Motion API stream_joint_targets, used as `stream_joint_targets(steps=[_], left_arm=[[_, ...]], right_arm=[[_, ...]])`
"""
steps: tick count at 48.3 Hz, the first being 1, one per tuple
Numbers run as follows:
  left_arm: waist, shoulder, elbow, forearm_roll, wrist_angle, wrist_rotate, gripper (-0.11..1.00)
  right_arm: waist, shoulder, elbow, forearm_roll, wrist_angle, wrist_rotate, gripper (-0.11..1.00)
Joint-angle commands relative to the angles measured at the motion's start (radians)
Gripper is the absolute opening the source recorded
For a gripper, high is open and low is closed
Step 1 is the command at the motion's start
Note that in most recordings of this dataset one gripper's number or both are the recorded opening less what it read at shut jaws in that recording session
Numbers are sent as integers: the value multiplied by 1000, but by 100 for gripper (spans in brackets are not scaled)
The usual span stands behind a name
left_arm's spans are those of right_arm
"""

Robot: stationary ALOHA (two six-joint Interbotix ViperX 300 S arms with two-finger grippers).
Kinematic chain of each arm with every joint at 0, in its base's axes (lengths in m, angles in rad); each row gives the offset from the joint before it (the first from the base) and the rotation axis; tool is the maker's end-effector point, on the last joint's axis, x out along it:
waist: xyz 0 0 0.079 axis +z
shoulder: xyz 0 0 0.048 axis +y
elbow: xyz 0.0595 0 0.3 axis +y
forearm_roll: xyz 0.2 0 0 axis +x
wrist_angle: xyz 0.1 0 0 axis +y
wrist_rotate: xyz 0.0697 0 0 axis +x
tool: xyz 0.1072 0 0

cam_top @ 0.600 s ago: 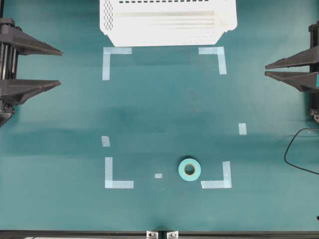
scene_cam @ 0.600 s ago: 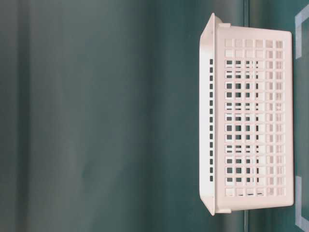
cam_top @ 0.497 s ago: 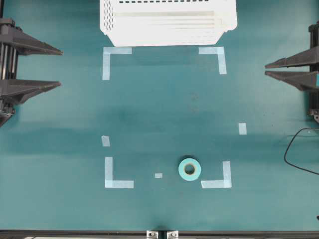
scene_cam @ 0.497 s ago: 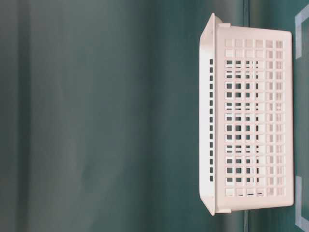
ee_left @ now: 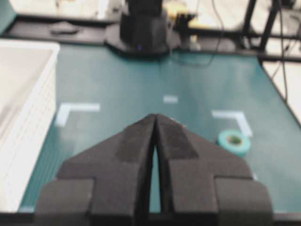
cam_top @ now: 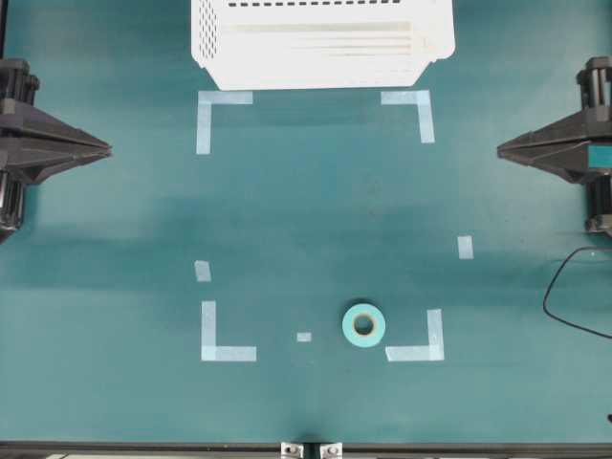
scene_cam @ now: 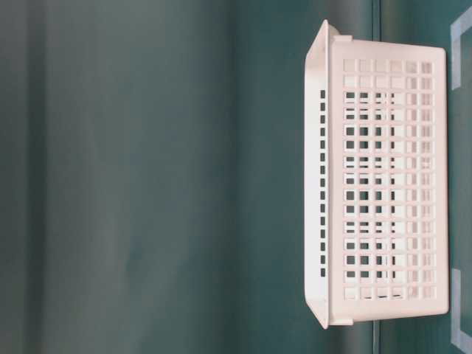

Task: Put the tape into the white basket.
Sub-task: 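Move the right gripper inward toward the teal tape roll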

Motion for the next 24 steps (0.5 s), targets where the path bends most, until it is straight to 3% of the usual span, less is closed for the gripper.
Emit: stream_joint_targets(steps=[1,6,9,24], left_arm=[[-11,-11,-6,-2,49,0,-11],[-17,-25,-9,-2,77,3,-11],[-18,-28,-11,-2,78,5,-11],[-18,-77,11,0,95,8,-11]], right_arm=[[15,20,-31,-3,17,3,1],[18,26,-37,-5,20,3,2],[18,25,-38,-8,18,3,11],[18,21,-49,-8,20,3,92]])
